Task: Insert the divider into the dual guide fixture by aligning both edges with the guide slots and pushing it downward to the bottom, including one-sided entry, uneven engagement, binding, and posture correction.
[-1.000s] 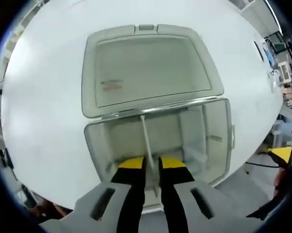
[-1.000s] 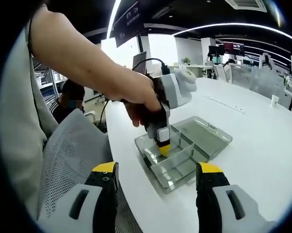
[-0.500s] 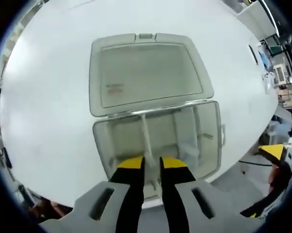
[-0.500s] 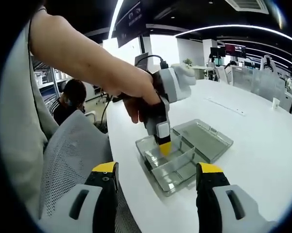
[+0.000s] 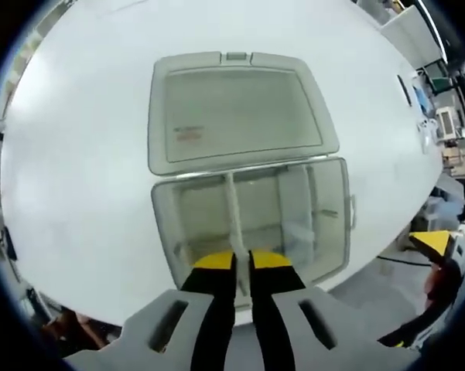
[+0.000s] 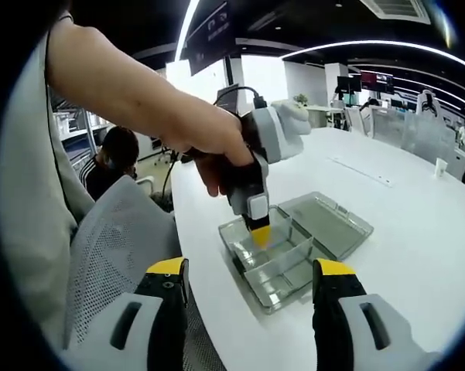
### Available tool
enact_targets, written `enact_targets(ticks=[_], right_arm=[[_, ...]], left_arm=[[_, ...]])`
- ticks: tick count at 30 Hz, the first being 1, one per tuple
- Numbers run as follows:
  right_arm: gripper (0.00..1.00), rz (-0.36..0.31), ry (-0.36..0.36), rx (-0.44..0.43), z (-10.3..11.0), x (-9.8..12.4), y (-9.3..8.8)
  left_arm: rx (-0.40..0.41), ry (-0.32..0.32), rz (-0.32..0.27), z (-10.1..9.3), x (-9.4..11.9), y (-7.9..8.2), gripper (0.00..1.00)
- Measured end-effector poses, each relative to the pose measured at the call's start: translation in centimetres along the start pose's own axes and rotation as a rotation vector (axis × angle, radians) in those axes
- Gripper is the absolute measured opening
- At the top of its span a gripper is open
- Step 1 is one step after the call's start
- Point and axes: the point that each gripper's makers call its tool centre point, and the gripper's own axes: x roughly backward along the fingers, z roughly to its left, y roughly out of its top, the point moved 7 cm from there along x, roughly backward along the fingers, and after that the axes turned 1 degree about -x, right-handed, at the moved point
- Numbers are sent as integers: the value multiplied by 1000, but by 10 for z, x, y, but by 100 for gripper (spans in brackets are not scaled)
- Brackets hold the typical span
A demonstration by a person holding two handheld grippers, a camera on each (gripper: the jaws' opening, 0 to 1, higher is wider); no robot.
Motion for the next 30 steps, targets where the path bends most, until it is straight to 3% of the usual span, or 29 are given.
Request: enact_targets(ticks=[19, 30], right_arm=[[62, -1, -5, -5, 0, 0, -1], [62, -1, -7, 2, 1, 2, -1]], left_arm=[[-58, 84, 25, -5, -4, 0, 0], [-42, 68, 7, -2, -4, -1, 0]])
